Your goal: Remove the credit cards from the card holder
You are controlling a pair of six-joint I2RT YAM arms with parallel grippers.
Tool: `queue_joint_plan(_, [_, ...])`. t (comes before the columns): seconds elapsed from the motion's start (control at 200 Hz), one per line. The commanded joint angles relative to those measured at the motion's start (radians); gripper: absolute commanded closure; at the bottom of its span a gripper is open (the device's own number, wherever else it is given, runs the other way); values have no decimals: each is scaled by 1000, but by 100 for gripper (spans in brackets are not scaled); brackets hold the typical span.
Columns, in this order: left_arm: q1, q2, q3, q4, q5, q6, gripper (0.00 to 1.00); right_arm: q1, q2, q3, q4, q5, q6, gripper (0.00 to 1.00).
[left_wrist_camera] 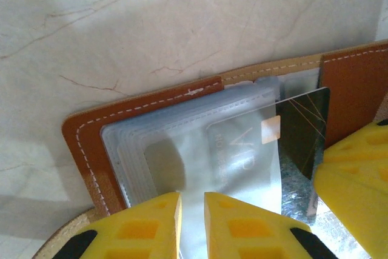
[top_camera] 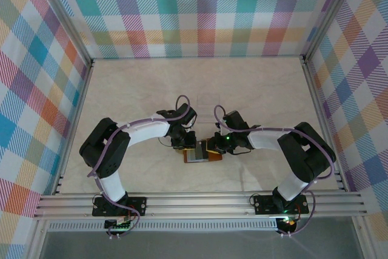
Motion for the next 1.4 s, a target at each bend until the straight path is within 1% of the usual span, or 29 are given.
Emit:
queue_joint_plan(0.0, [-23, 8, 27, -59, 19, 24, 83, -4, 8, -10, 3, -22, 2, 85])
queue_joint_plan(0.17, [-23, 35, 20, -59, 16, 26, 84, -5, 19, -12, 17, -32, 6, 83])
queue_joint_plan(0.28, [-24, 54, 22, -83, -18, 37, 84, -5, 28, -12, 27, -45, 7, 78])
queue_joint_plan(0.355, [-24, 68, 24, -98, -33, 48, 86, -5, 36, -14, 42, -58, 13, 78])
queue_joint_plan(0.635, [-25, 88, 12, -104, -54, 55, 87, -4, 59, -29, 113, -105, 40, 79])
queue_joint_plan(0.82, [-25, 86, 10, -102, -57, 54, 87, -5, 67, -28, 112, -105, 40, 84])
queue_joint_plan(0.97, [-24, 76, 9, -108, -76, 52, 87, -8, 35, -29, 50, -44, 22, 91])
queue_joint_plan(1.115, [-23, 64, 14, -116, -84, 52, 87, -23, -31, -31, -41, 24, -17, 94])
queue_joint_plan(1.235, [-24, 53, 22, -118, -86, 53, 87, -35, -83, -25, -110, 55, -63, 94])
queue_joint_plan(1.395, [-25, 35, 42, -114, -74, 49, 85, -37, -147, -4, -161, 55, -129, 94])
